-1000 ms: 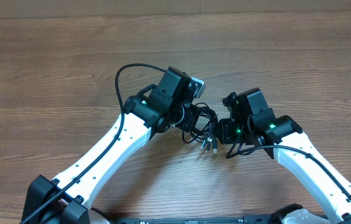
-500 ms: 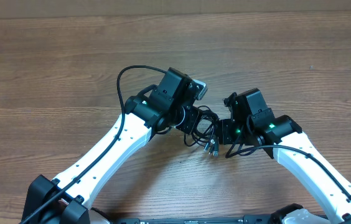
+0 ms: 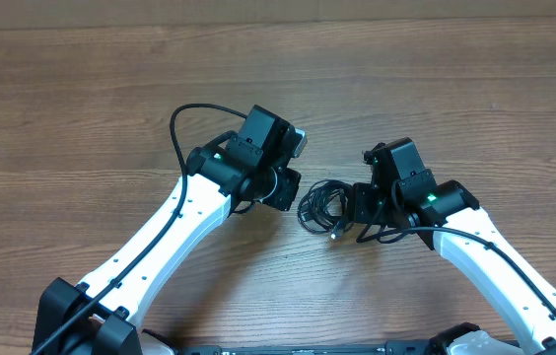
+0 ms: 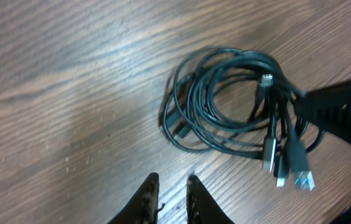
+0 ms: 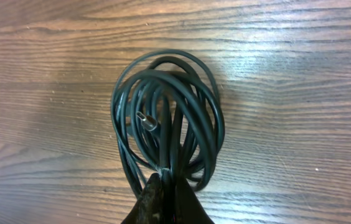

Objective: Untangle cables

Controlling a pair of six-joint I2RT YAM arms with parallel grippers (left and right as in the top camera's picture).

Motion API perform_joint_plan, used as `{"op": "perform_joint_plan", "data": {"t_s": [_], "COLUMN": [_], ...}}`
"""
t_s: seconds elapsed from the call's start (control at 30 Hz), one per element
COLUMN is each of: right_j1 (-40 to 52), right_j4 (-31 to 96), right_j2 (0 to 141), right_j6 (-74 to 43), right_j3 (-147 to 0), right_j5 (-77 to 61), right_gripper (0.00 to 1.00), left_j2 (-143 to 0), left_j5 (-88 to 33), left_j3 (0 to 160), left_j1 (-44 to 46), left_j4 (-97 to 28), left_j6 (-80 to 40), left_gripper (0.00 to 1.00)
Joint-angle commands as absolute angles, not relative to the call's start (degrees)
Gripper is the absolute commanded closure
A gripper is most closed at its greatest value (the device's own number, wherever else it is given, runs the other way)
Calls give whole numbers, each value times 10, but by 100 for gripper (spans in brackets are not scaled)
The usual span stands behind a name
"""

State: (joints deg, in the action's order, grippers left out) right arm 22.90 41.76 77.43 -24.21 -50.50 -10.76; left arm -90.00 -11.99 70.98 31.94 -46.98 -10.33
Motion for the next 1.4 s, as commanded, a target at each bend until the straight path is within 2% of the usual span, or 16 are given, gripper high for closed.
{"op": "perform_joint_plan", "data": {"t_s": [0.0,0.17,0.33,0.5,0.7,0.87,1.03,1.23,1.37], "right_j1": [228,228,228,227,228,225,205,155,110], "right_j4": [411,392,300,236,194,181,193,184,237], "right_j2": [773,773,773,773,773,773,773,773,773], "right_j6": [-258,-258,-273,-288,-281,-298,-379,-468,-494], "right_j3": [-509,-509,-509,-509,-509,-509,-509,-509,-509], "right_j5": [-117,-168,-275,-282,-332,-289,-194,-180,-142], "right_gripper": [96,96,96,96,96,96,96,96,96], "left_j2": [-888,-888,-888,-888,-888,-892,-914,-958,-980], "left_j5": [-103,-103,-103,-103,-105,-150,-225,-270,-288], "left_j3": [724,706,697,697,697,697,695,695,695], "left_j1": [321,321,317,294,254,243,244,244,244], "left_j4": [-485,-495,-492,-495,-490,-489,-493,-492,-493], "left_j6": [-103,-107,-125,-129,-160,-165,-170,-208,-230], "left_gripper": [81,74,77,83,81,77,75,78,78]}}
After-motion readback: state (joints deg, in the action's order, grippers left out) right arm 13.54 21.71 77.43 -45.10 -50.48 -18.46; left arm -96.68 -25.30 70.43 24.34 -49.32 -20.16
